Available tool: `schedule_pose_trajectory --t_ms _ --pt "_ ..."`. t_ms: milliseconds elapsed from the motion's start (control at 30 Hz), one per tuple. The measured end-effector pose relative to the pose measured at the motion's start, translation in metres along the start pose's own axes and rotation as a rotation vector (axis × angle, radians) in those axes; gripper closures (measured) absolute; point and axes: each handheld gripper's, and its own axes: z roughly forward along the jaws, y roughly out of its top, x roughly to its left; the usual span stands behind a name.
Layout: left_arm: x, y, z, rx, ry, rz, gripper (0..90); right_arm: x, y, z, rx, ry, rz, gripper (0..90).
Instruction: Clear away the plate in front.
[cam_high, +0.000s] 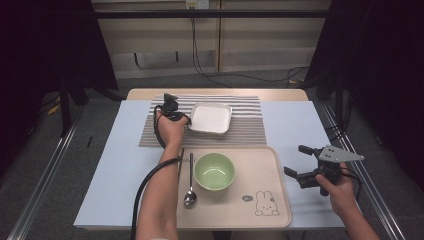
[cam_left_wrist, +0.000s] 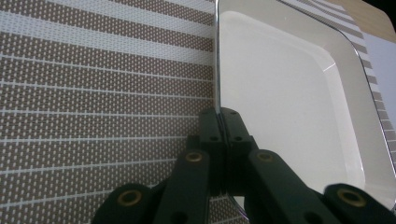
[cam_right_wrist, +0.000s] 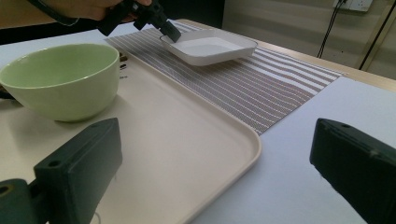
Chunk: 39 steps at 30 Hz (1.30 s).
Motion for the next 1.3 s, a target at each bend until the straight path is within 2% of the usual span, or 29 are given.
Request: schedule_pose_trajectory --t_ms 33,233,367,400,533,600,667,800,867,1033,1067,1100,1167,1200,1300 --pt "0.000 0.001 -0.001 0.014 -0.003 0.019 89.3 0.000 0.000 0.000 0.000 0.001 -0.003 1.8" --pt "-0.006 0.002 -0.006 0.024 -0.040 0.031 89.3 0.000 0.001 -0.002 0.004 -0.009 -0.005 1.8" --pt "-0.012 0.002 -0.008 0.053 -0.068 0.075 89.3 0.001 0.002 -0.004 0.001 -0.012 -0.006 1.8" --pt "-0.014 0.002 -0.008 0.058 -0.079 0.071 89.3 0.002 0.002 -0.004 -0.001 -0.011 -0.006 1.8" --pt "-0.022 0.002 -0.011 0.084 -0.101 0.109 89.3 0.003 0.003 -0.002 0.018 -0.009 -0.005 1.7" --pt "-0.025 0.004 -0.012 0.090 -0.107 0.148 89.3 0.003 0.004 -0.002 0.016 -0.010 -0.009 1.7" --pt "-0.030 0.004 -0.013 0.095 -0.120 0.149 89.3 0.003 0.007 -0.002 0.029 -0.020 -0.007 1.8" --pt "-0.040 0.005 -0.015 0.114 -0.140 0.200 89.3 0.002 0.010 -0.002 0.041 -0.029 0.020 1.8" --pt "-0.044 0.005 -0.016 0.127 -0.145 0.208 89.3 0.001 0.011 -0.003 0.049 -0.040 0.025 1.7" --pt "-0.054 0.005 -0.018 0.145 -0.163 0.265 89.3 0.000 0.014 -0.003 0.053 -0.055 0.039 1.4" --pt "-0.059 0.004 -0.018 0.135 -0.170 0.253 89.3 -0.001 0.015 -0.003 0.054 -0.053 0.043 1.0" --pt "-0.060 0.005 -0.019 0.153 -0.174 0.279 89.3 -0.001 0.015 -0.002 0.052 -0.052 0.052 0.7" --pt "-0.064 0.004 -0.019 0.153 -0.179 0.284 89.3 -0.003 0.016 -0.001 0.060 -0.048 0.055 0.8" --pt "-0.066 0.004 -0.020 0.167 -0.182 0.319 89.3 -0.003 0.017 0.000 0.066 -0.055 0.058 0.8" --pt "-0.072 0.003 -0.021 0.176 -0.192 0.350 89.3 -0.005 0.020 0.003 0.084 -0.056 0.077 0.8"
